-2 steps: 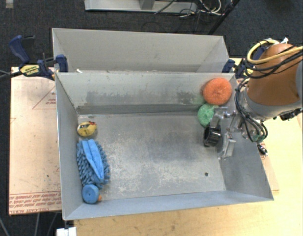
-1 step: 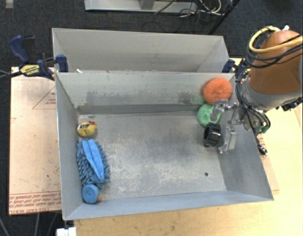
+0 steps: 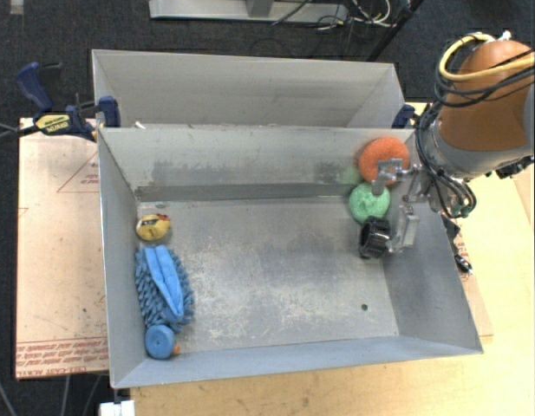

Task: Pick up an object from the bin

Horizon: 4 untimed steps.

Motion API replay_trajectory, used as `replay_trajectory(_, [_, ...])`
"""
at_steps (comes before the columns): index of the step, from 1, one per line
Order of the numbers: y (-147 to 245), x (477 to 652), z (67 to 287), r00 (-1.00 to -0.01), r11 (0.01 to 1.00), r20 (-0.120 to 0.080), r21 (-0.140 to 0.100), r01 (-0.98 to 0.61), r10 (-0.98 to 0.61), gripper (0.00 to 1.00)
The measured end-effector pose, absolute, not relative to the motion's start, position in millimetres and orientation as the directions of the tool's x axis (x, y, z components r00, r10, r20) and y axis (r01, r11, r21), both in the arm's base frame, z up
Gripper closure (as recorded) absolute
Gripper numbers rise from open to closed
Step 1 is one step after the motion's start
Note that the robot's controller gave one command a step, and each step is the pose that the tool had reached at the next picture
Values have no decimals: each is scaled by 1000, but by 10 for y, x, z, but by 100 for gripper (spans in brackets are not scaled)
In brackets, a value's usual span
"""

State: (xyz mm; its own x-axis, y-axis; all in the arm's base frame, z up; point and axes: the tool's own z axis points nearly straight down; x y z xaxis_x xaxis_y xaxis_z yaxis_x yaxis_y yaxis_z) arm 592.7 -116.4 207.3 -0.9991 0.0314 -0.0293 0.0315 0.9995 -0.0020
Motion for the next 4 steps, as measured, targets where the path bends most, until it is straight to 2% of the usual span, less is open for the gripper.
replay_trajectory(1, [-1358,5907,1385,-997,998,-7,2,-71,-71,0])
replay_trajectory(2, [-1435,5921,1065,-997,997,-9,2,-78,-78,0])
replay_trajectory(3, [-1484,5875,1118,-999,999,-12,3,33,33,0])
replay_trajectory(4, [-1541,5811,1134,-1000,1000,-8,3,-30,-30,0])
